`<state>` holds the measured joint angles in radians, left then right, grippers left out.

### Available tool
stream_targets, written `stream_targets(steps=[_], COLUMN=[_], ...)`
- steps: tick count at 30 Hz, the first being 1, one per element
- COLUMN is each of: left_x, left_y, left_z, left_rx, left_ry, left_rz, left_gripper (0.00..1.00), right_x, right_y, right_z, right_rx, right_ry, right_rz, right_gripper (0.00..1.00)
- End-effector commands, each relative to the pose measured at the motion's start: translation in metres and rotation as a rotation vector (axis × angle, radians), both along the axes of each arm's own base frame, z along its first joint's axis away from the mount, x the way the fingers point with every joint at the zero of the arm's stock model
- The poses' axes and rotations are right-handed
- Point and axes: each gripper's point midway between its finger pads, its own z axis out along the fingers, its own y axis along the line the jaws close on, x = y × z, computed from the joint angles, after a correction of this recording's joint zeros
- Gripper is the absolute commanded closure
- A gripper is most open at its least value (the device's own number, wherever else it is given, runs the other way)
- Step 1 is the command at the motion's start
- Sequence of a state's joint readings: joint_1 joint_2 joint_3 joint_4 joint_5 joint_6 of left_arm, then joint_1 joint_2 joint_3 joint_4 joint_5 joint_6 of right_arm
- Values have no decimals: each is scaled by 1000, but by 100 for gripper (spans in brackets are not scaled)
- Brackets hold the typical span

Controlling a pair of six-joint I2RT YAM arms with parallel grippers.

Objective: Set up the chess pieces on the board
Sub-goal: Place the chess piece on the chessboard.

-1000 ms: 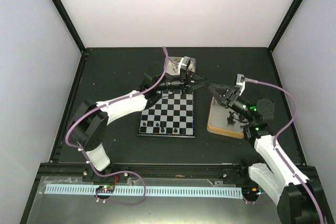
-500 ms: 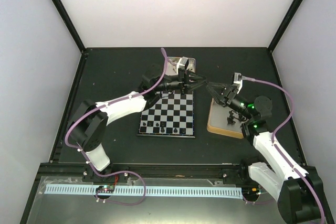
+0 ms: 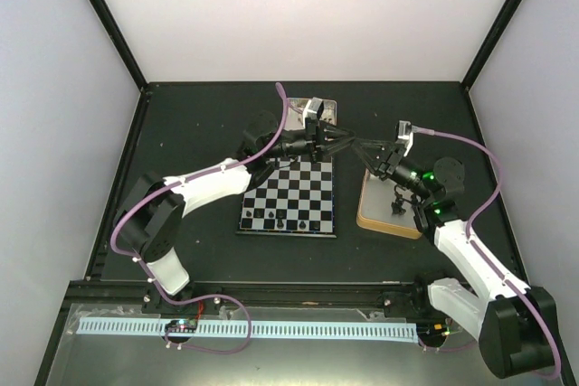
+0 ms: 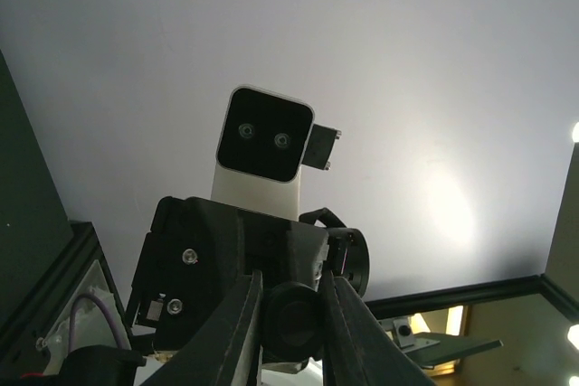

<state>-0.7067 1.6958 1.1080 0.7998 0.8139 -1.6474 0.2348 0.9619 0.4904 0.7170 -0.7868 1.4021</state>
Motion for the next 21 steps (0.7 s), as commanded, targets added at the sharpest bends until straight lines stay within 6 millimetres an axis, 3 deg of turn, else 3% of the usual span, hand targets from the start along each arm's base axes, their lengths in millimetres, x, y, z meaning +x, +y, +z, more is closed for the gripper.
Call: stream_targets(steps=[1,10,13,17,21], left_x=[-6,-6,-5,4,16], left_y=[6,8,12,30,61], left_z=[18,5,-6,-30,-59], left_rx=[-44,45,111,225,399], left_ry=[-38,-88,-122,-154,-191], left_rz=[3,34,62,136,242], left_gripper=[93,82,70,52,40], right_x=[-2,6,7,6,3], right_y=[3,1,0,0,0], right_z=[19,-5,-14,-34,-65], right_rx=[8,-96,-146,-250,-449], right_ry=[-66,-13,1,31,86], right_rz=[5,-50,-60,-66,-58], right_gripper=[84,98,99,99,99])
